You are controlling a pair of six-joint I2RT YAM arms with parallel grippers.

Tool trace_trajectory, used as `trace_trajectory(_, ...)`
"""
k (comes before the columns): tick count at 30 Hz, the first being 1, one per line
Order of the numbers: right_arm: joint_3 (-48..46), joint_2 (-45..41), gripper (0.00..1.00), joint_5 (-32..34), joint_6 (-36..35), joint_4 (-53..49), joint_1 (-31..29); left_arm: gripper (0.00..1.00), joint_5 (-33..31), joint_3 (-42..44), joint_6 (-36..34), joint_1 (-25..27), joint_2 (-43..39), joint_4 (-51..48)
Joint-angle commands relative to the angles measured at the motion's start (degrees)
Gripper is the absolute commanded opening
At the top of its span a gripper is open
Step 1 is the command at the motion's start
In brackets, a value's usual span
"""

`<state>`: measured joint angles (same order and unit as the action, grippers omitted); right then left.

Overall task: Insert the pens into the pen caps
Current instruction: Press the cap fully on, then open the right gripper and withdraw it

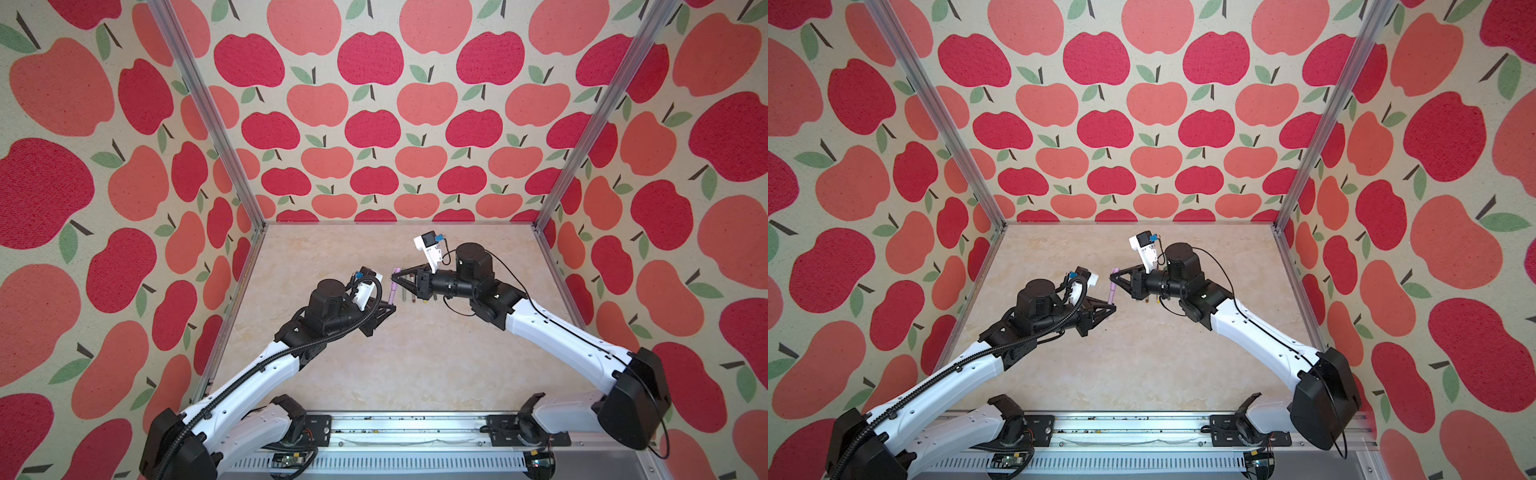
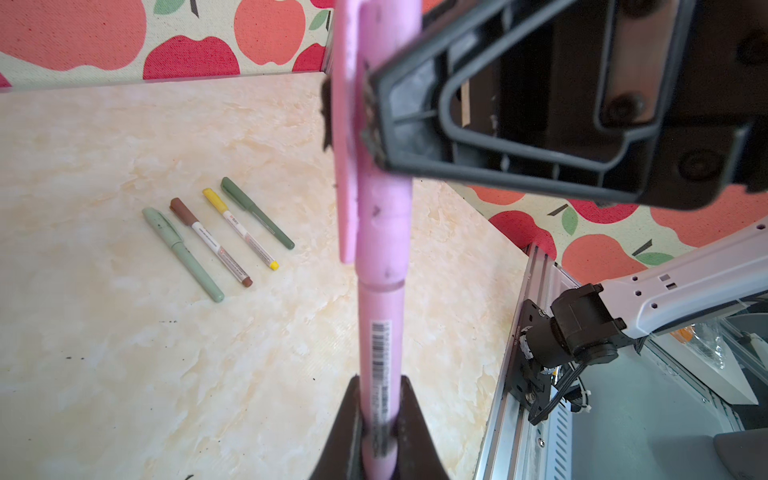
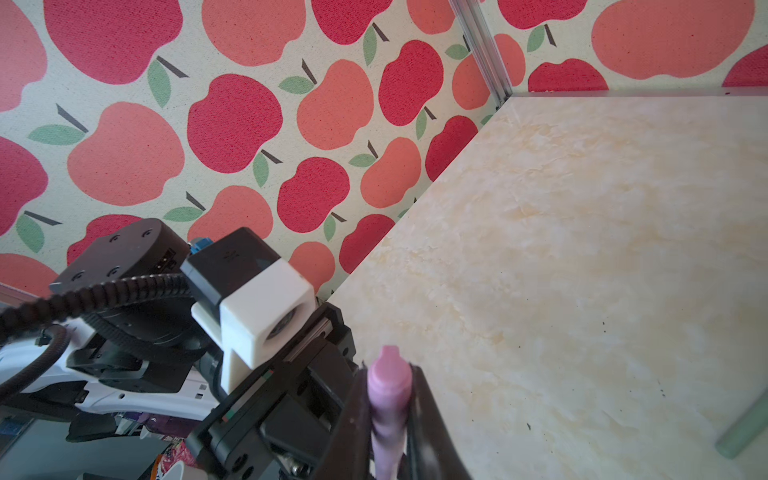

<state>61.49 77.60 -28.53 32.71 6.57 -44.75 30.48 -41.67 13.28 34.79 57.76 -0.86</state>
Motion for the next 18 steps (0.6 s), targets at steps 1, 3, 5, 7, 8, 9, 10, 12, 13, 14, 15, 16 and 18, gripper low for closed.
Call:
trace_trajectory(1, -3.72, 2.64, 0.08, -5.64, 1.04, -8.11, -2.44, 0.0, -0.25, -7.9, -3.06, -0.66, 0.22, 14.14)
trace_trajectory(3, -4.22, 2.95, 0.08, -5.83, 1.21, -7.9, -2.6, 0.0, -0.24, -9.04, -3.43, -0.89, 0.73, 14.74)
trace_trajectory(5, -4.67, 3.26, 0.08, -5.92, 1.37, -7.73, -2.71, 0.0, -0.04, -10.02, -3.52, -1.19, 1.29, 15.25)
trace_trajectory(7, -5.15, 3.61, 0.08, -6.07, 1.56, -7.46, -2.75, 0.0, 0.23, -11.13, -3.52, -1.47, 1.93, 15.67)
trace_trajectory(8, -5.36, 3.8, 0.08, -6.09, 1.64, -7.23, -2.8, 0.0, 0.36, -11.62, -3.52, -1.58, 2.3, 15.82)
trace_trajectory(9, -5.53, 3.96, 0.08, -6.18, 1.73, -7.11, -2.88, 0.0, 0.46, -12.25, -3.59, -1.71, 2.6, 15.93)
trace_trajectory(10, -5.75, 4.12, 0.07, -6.12, 1.69, -6.97, -2.95, 0.0, 0.55, -12.65, -3.52, -1.84, 2.88, 16.1)
trace_trajectory(12, -6.12, 4.31, 0.07, -6.18, 1.97, -6.75, -3.06, 0.0, 0.55, -13.13, -3.52, -1.99, 3.25, 16.54)
trace_trajectory(13, -6.28, 4.44, 0.07, -6.18, 2.0, -6.74, -3.06, 0.0, 0.55, -13.26, -3.52, -2.07, 3.37, 16.76)
trace_trajectory(14, -6.38, 4.4, 0.07, -6.18, 2.0, -6.74, -3.06, 0.0, 0.39, -13.26, -3.49, -2.19, 3.48, 16.84)
trace_trajectory(15, -6.46, 4.29, 0.07, -6.13, 1.96, -6.74, -3.06, 0.0, 0.37, -13.23, -3.28, -2.43, 3.5, 17.01)
trace_trajectory(16, -6.47, 4.22, 0.07, -6.03, 1.84, -6.79, -3.06, 0.0, 0.37, -13.02, -3.13, -2.49, 3.57, 17.21)
trace_trajectory(18, -6.34, 3.99, 0.07, -5.84, 1.66, -6.83, -2.89, 0.0, 0.33, -12.4, -2.64, -2.8, 3.59, 17.15)
